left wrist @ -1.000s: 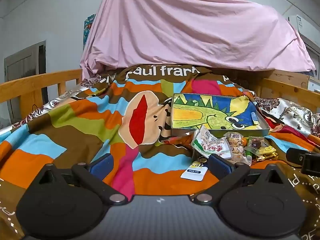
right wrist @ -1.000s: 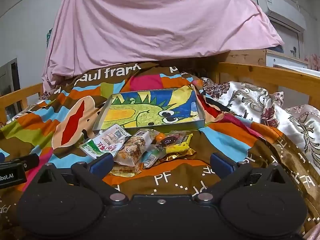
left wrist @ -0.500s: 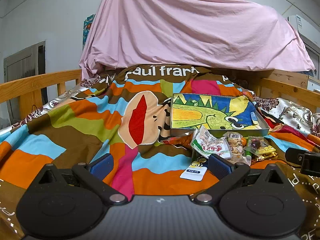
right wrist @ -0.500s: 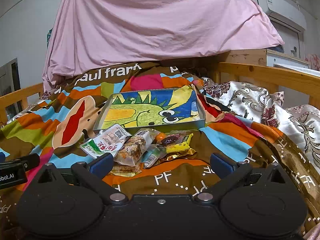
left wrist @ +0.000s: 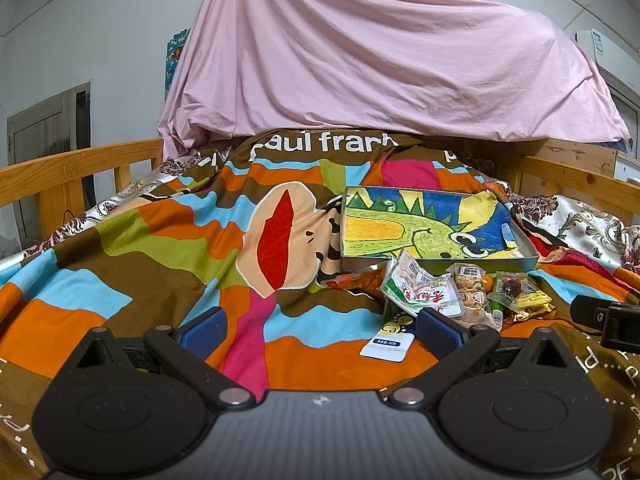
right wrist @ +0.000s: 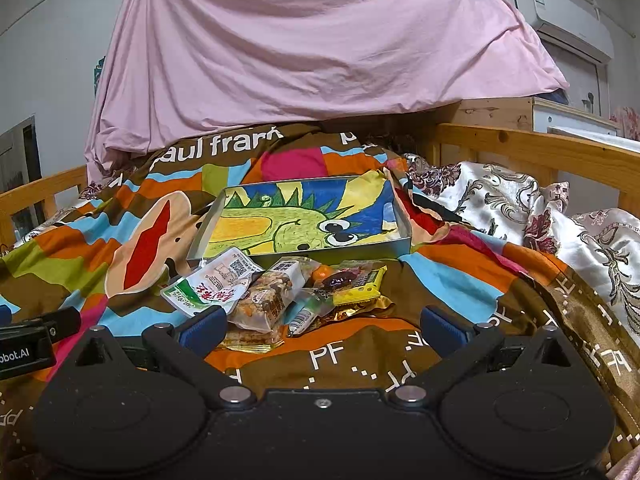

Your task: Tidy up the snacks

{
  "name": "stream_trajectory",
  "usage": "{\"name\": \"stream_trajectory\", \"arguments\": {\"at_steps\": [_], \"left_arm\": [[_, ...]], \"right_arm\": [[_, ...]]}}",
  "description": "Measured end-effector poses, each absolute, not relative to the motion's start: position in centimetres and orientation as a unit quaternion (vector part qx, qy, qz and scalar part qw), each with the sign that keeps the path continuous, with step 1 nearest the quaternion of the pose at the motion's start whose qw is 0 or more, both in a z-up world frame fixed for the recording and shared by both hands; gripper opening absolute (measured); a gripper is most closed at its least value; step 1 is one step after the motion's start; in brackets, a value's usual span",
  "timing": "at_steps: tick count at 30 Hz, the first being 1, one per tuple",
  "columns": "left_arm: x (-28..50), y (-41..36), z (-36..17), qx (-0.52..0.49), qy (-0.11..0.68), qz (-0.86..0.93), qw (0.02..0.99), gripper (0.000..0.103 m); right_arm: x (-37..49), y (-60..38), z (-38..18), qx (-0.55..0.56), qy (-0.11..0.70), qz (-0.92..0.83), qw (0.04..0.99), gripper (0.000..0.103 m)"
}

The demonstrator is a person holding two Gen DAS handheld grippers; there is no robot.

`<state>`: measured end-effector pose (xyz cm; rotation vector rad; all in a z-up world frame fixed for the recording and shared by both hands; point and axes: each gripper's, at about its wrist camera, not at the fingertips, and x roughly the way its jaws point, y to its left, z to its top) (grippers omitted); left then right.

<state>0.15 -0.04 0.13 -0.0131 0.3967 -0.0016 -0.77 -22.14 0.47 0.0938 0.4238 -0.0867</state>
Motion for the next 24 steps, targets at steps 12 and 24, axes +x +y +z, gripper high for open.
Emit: {"name": "stream_trajectory", "arguments": {"at_steps": [12, 24], "left_arm": [[0.15, -0.04, 0.13, -0.007, 0.197, -0.001, 0.980, 0.103], [0.16, -0.69, -0.13, -0.006, 0.200, -0.004, 0.980, 0.103]], "right_arm": [[-0.73, -22.11, 0.48, 0.046, 0.211, -0.043, 0.975, 0.103], [-0.98, -22.09, 0.29, 0.041, 0.203, -0.059, 0.977, 0.103]]}}
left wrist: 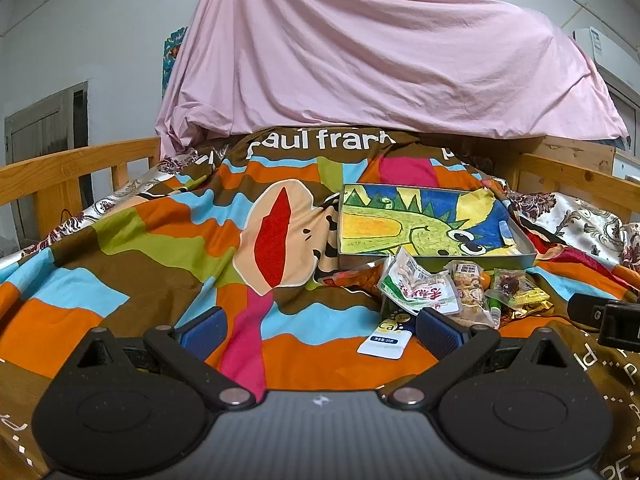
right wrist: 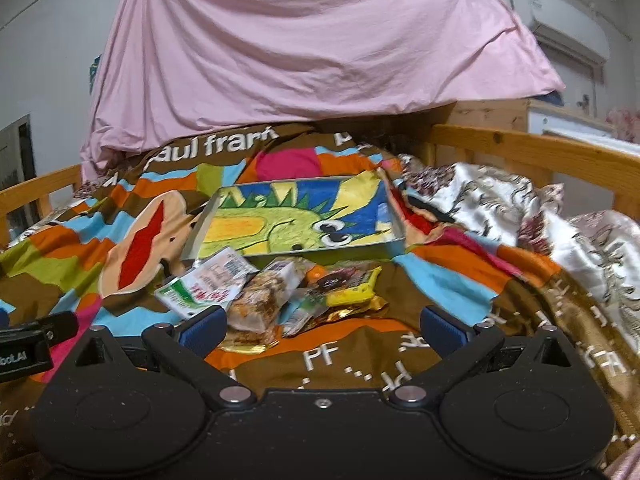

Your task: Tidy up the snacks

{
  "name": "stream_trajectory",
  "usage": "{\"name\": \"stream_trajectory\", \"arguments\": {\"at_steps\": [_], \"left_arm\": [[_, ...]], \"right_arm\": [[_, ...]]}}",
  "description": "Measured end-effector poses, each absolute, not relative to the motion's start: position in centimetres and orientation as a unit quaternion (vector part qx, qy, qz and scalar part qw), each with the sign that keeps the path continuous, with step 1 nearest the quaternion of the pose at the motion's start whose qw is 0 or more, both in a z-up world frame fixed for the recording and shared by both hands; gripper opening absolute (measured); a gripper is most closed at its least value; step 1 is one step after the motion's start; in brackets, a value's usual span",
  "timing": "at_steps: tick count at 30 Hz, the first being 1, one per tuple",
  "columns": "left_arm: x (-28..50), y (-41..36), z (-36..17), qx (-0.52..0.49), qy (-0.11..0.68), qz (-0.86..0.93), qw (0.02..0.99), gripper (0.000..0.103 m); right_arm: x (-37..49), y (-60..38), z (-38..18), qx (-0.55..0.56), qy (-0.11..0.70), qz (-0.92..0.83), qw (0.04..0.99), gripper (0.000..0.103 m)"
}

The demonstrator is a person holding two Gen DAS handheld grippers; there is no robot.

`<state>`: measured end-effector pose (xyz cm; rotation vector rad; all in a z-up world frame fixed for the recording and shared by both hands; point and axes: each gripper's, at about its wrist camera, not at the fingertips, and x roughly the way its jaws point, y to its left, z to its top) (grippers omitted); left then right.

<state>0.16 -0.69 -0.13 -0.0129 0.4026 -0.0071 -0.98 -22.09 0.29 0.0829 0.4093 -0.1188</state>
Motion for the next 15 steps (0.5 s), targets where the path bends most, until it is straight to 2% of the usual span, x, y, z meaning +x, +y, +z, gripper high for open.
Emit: {"name": "stream_trajectory", "arguments": {"at_steps": [6, 15], "left_arm": [[0.5, 0.0, -0.3, -0.032, 0.213, -0.018, 0.976, 0.103], [1.7, 0.1, 0.7, -0.046, 0.226, -0.041, 0.972, 0.103]], "right_arm": [[-1.7, -22.4, 1.2, 0.031, 0.155, -0.072, 0.985, 0.102], [0.5, -23.4, 2.3, 0.017, 0.166, -0.029, 0.986, 0.102]]}}
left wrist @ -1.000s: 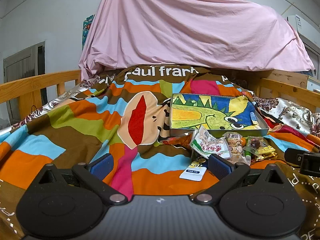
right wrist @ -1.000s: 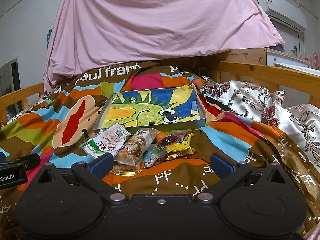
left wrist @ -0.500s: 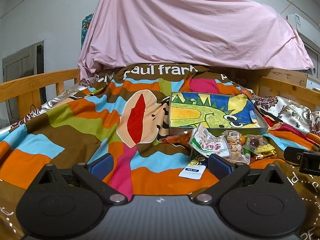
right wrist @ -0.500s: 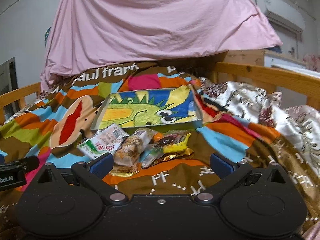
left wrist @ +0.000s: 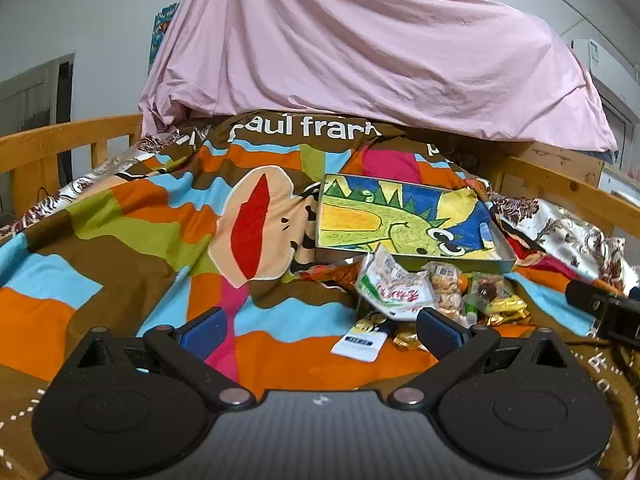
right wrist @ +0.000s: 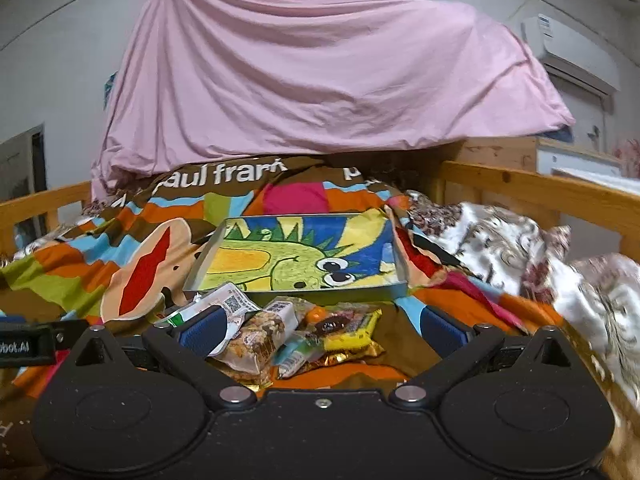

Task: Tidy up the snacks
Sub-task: 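Grasp the white red-text snack bag with the left gripper while the right grasps the nut bar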

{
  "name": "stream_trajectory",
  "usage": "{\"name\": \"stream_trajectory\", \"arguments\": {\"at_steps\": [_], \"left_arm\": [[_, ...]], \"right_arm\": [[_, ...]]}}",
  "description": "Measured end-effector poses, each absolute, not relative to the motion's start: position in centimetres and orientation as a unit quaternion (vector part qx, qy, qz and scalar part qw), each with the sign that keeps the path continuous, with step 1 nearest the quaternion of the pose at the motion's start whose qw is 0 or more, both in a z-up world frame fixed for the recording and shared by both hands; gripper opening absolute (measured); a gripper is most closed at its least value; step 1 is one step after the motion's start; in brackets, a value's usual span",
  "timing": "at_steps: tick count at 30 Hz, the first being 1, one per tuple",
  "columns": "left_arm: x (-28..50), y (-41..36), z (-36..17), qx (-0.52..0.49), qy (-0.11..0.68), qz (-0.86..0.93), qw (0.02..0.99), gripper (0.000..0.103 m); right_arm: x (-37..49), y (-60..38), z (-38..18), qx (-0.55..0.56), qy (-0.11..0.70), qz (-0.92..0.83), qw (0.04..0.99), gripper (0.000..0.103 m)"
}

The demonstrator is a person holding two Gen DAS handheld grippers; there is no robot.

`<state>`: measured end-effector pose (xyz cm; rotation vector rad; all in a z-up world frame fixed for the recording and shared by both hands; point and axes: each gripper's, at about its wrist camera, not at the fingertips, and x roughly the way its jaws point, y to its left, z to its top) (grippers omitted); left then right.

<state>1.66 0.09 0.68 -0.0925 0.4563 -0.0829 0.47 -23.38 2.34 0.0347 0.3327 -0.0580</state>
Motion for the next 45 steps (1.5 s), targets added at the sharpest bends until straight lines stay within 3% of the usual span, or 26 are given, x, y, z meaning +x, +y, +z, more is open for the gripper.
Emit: {"name": "stream_trajectory", "arguments": {"at_steps": [15, 30, 39, 45], "left_arm": [[9.2, -4.6, 1.0, 0.015, 0.251, -0.095, 0.963, 0.103], [19.6, -4.7, -0.6, 0.019, 0.368, -0.162, 0.915, 0.103], [21.6, -4.6, -2.7, 0.013, 0.411, -0.146, 0.900, 0.102], [21.4, -4.0, -3.4, -0.010, 0.420, -0.141, 0.896, 0.095]], "right_arm": [[9.2, -26.2, 1.1, -0.013, 0.227, 0.052, 0.972, 0.102], [15.5, -21.1, -3.6, -0.092, 0.269, 0.090, 0.954, 0.102], [15.9, -21.0, -3.9, -0.086, 0.279, 0.085, 0.953, 0.102], [15.0, -20.7, -3.4, -0.107, 0.282, 0.079, 0.950, 0.102]]}}
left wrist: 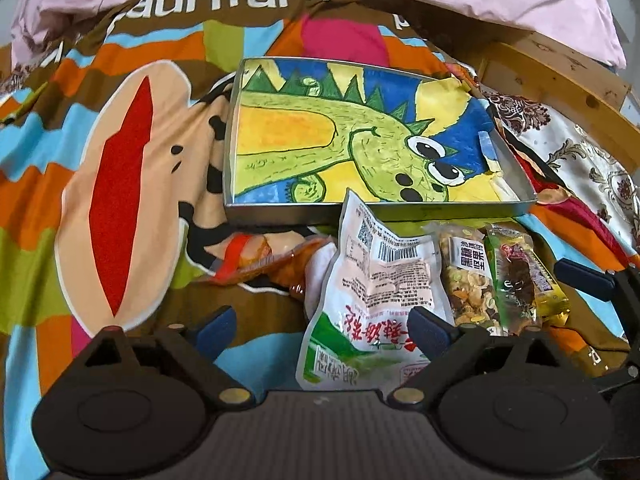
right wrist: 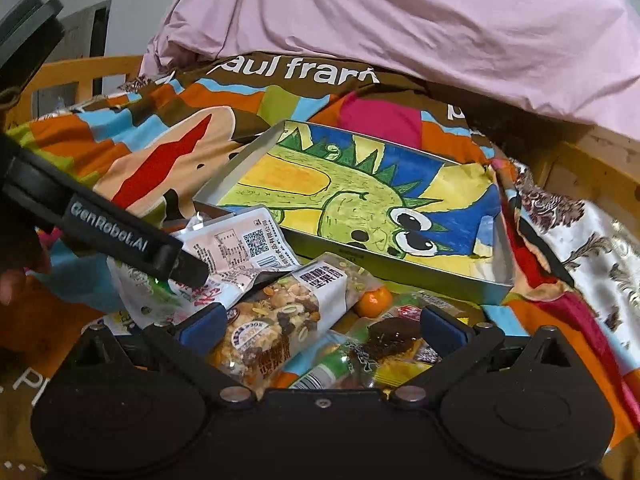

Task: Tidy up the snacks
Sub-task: 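Grasp the white red-text snack bag with the left gripper while the right grasps the nut bar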

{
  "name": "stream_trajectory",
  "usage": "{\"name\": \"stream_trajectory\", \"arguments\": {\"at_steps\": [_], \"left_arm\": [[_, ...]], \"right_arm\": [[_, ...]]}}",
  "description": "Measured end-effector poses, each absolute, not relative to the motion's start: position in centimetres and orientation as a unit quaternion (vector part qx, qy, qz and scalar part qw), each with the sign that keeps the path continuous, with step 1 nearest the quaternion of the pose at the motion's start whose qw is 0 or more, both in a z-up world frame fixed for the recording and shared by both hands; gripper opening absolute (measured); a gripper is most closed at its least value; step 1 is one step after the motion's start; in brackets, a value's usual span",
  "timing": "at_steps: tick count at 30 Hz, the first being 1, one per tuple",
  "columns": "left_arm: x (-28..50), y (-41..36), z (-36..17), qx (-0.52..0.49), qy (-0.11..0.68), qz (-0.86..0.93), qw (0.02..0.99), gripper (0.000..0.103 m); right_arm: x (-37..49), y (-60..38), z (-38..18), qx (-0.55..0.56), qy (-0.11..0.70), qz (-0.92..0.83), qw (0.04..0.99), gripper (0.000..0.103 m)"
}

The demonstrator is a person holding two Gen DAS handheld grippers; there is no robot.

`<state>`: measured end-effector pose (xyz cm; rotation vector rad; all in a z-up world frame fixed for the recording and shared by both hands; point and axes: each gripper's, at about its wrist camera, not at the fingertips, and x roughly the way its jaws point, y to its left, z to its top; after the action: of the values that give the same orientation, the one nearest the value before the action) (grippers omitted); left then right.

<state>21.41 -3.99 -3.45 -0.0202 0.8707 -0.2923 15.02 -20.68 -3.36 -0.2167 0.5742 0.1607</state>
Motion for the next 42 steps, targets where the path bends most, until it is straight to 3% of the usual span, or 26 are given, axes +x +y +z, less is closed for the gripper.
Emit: {"name": "stream_trajectory", "arguments": {"at_steps": [10, 14, 21, 26, 32, 34, 36, 38, 39, 40, 42], "left_arm": [[21.7, -4.0, -3.3, -0.017, 0.419, -0.142, 0.897, 0.095], [22.4, -4.7, -4.1, 0.013, 0.441, -0.113, 0.890, 0.086], [21.8, -3.5, -4.1, 0.049, 0.434, -0.075, 0.897, 0.085], [20.5, -4.0, -3.0, 0.058, 0.403, -0.103, 0.907, 0.094], [21.2, -4.9, -3.2, 0.059, 0.404, -0.097, 0.908, 0.094], [21.4, -4.8, -3.2, 0.057, 0.404, -0.095, 0.908, 0.094], [21.5, -4.7, -3.1, 0.061, 0.402, -0.095, 0.909, 0.094], [21.5, -4.7, -3.0, 0.063, 0.401, -0.095, 0.909, 0.094], [21.5, -4.7, -2.9, 0.062, 0.400, -0.097, 0.909, 0.095], [21.4, -4.7, -2.8, 0.062, 0.398, -0.099, 0.910, 0.095], [21.3, -5.0, -2.8, 0.063, 0.396, -0.102, 0.910, 0.096]], "right_arm": [[14.7, -19.2, -4.6, -0.149, 0.286, 0.095, 0.942, 0.102], [14.6, -19.6, -4.4, -0.171, 0.281, 0.062, 0.942, 0.102], [14.8, -20.5, -4.0, -0.154, 0.267, 0.042, 0.950, 0.102], [15.9, -20.3, -4.4, -0.132, 0.257, 0.059, 0.955, 0.102], [18.2, -18.7, -5.7, -0.137, 0.272, 0.061, 0.951, 0.101], [19.0, -18.6, -6.4, -0.135, 0.295, 0.059, 0.944, 0.090], [19.1, -18.9, -6.5, -0.119, 0.308, 0.065, 0.942, 0.088], [18.8, -19.1, -6.0, -0.118, 0.309, 0.075, 0.941, 0.074], [18.8, -19.2, -5.8, -0.118, 0.316, 0.082, 0.938, 0.058], [18.8, -19.3, -5.6, -0.118, 0.320, 0.087, 0.936, 0.052], [18.9, -20.0, -5.2, -0.122, 0.331, 0.103, 0.930, 0.050]]}}
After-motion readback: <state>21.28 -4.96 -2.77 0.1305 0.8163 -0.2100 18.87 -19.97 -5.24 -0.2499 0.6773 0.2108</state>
